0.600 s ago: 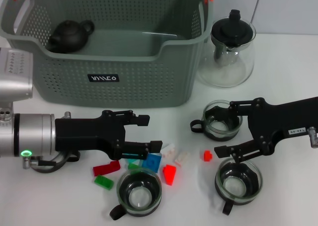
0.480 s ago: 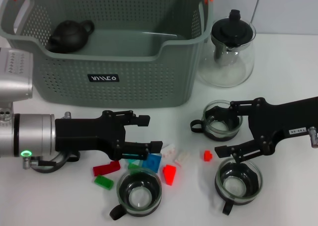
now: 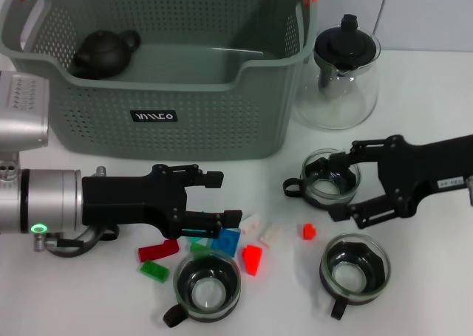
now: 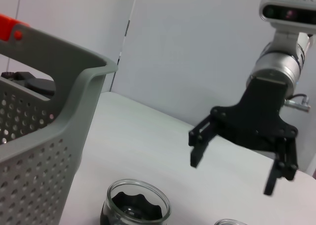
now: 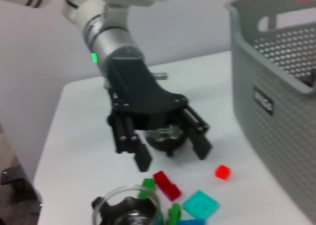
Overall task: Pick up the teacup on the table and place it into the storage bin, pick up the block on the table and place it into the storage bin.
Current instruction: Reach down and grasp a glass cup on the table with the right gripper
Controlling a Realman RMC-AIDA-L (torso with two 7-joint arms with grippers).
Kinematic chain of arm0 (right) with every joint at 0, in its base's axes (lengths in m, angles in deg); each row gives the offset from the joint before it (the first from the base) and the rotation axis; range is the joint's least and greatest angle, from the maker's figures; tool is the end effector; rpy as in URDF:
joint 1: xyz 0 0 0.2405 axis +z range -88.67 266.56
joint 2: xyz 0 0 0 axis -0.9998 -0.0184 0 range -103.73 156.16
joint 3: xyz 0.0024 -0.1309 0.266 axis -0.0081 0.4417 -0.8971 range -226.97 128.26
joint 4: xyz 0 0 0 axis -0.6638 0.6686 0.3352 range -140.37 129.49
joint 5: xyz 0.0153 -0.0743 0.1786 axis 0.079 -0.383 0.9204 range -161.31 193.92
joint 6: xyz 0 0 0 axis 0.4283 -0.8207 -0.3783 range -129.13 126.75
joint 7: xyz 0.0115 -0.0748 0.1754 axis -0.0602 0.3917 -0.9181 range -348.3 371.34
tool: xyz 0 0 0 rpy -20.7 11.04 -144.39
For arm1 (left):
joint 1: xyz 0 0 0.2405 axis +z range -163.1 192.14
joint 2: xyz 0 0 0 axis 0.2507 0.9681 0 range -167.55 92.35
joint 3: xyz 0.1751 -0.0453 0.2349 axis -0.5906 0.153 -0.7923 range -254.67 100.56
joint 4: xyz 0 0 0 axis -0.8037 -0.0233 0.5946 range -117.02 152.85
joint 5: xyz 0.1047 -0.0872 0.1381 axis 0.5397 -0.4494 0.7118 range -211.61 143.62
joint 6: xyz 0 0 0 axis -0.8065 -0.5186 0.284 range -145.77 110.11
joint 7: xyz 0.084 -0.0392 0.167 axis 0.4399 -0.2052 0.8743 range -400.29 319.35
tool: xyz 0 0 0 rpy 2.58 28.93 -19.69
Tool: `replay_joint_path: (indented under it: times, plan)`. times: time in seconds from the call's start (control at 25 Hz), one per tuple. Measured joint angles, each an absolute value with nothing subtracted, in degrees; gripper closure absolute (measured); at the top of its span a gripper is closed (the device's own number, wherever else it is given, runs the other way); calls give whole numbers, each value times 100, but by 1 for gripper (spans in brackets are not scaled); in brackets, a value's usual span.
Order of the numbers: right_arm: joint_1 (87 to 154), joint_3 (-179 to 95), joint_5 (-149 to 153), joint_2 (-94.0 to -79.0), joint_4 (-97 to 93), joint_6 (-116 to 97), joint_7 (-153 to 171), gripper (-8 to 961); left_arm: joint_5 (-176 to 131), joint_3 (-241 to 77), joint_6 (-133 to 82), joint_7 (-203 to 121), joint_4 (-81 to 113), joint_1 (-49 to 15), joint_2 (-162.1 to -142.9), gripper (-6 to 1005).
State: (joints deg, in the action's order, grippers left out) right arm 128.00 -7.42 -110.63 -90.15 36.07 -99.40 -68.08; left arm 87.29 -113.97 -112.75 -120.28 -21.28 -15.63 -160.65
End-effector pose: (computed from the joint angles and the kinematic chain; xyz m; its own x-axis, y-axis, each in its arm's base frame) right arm 0.2357 0.3579 -0.0535 0.9409 -0.1978 -0.2751 -0.2118 -0.9771 -0.0217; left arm -0.2512 0.3211 -0.0883 0.7878 0.3827 0.4825 0.4423 -0.8968 -0.0108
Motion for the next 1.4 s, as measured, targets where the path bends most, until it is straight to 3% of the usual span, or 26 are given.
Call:
replay_joint_path:
  times: [0.56, 1.08, 1.4]
  plan:
    - [12684, -737, -12021, -8898, 5499, -9953, -9907, 36, 8729, -11398, -11293, -12026, -2128, -1577, -16072, 172]
    - [13165, -227, -13200, -9100, 5514, -9491, -11258, 125, 8730, -11397, -11275, -11949, -2128, -1596, -16074, 171]
    - [13438, 319, -13408, -9210, 5049, -8626, -11788, 119, 8730, -11397, -11276, -11899, -2120, -1582, -16082, 171]
